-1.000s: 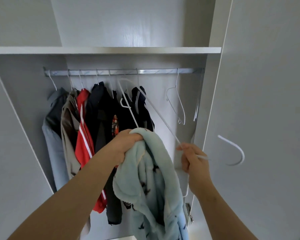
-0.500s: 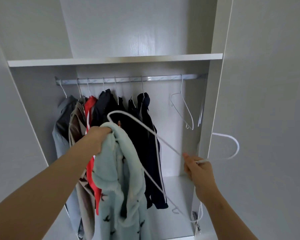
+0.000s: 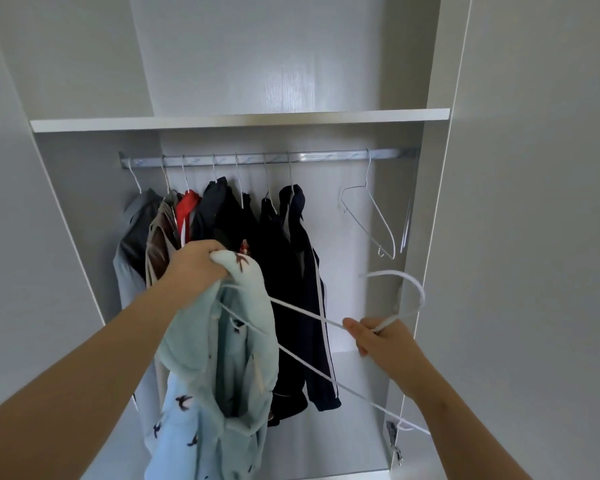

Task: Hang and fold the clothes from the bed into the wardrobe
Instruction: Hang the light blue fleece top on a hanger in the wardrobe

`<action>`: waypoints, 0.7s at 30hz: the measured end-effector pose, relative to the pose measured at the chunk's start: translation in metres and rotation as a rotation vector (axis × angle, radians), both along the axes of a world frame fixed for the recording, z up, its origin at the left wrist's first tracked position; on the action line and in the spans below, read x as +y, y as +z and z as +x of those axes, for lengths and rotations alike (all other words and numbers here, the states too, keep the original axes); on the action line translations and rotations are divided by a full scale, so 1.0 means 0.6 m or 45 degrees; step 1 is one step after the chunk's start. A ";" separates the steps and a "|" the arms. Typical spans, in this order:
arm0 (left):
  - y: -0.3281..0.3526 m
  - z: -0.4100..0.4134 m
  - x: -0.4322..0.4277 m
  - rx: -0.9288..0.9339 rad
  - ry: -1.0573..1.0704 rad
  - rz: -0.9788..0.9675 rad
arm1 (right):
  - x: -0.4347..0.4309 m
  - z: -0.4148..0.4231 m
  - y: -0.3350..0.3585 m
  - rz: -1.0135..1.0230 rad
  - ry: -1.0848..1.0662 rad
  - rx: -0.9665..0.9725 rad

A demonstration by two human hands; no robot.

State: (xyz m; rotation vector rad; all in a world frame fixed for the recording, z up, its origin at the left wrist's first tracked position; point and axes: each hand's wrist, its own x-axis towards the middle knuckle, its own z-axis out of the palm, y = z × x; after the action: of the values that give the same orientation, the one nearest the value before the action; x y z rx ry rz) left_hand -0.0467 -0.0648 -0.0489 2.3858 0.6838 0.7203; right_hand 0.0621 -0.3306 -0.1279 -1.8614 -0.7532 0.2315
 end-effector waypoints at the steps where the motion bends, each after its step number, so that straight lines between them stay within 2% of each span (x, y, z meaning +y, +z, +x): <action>1: 0.001 0.000 -0.007 0.027 -0.043 0.075 | 0.004 -0.002 0.003 -0.044 0.032 -0.027; 3: 0.002 -0.002 -0.027 0.051 -0.093 0.134 | 0.018 -0.009 0.007 -0.079 0.081 -0.032; 9: -0.002 0.006 -0.111 0.021 -0.438 -0.095 | 0.067 -0.044 0.006 -0.218 0.249 -0.102; 14: -0.007 0.018 -0.130 -0.104 -0.536 -0.450 | 0.083 -0.048 -0.005 0.055 0.086 0.176; 16: -0.013 0.018 -0.127 -0.014 -0.588 -0.382 | 0.076 -0.043 -0.011 0.153 -0.010 0.274; 18: -0.027 0.014 -0.121 0.011 -0.581 -0.149 | 0.066 -0.035 -0.012 0.234 -0.097 0.353; 21: -0.050 0.013 -0.092 -0.200 -0.182 0.404 | 0.049 -0.018 -0.013 0.374 -0.223 0.514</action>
State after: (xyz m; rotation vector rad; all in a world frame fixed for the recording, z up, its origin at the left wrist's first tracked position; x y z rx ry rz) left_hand -0.0387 -0.1197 -0.0789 2.5929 0.3496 1.0030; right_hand 0.0516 -0.3011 -0.1359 -1.5244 -0.3238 0.3512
